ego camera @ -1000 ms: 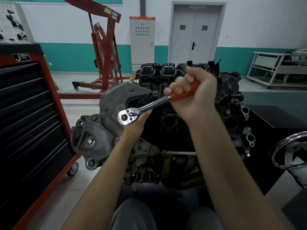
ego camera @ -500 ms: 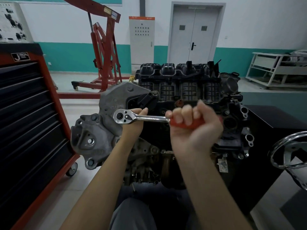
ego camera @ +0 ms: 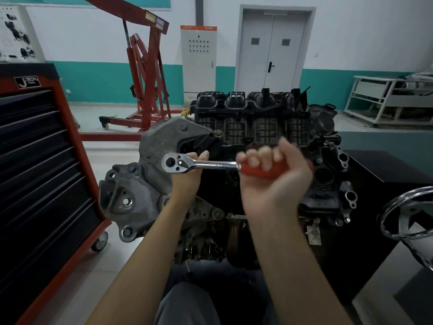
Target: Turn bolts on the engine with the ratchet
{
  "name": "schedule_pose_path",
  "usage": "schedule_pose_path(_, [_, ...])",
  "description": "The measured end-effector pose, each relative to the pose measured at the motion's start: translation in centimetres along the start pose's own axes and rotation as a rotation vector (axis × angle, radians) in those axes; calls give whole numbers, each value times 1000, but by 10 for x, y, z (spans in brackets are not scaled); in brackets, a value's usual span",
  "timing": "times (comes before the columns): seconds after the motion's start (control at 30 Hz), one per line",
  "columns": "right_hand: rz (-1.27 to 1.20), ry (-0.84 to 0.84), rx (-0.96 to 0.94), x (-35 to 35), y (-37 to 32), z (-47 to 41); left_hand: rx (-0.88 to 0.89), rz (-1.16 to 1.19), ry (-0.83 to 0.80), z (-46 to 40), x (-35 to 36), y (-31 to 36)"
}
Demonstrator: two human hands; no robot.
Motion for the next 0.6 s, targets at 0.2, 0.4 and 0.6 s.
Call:
schedule_pose_path(0.2, [-118, 20, -95, -18, 13, 47, 42, -81, -9, 2, 5, 11])
schedule_pose_path(0.4, [85, -45, -14, 1, -8, -7, -61, -111, 43, -1, 1, -3])
schedule_pose_path(0.6, [322, -142, 264, 38, -5, -63, -123, -162, -144, 0, 4, -9])
Point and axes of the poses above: each hand's wrist, its own z-axis away from the middle knuckle, its own x-axis out of the palm, y = z × x, the point moved 6 cm from there along -z, towards the middle knuckle, and after that the axes turned 9 degrees about -y, right-handed, at the moved point
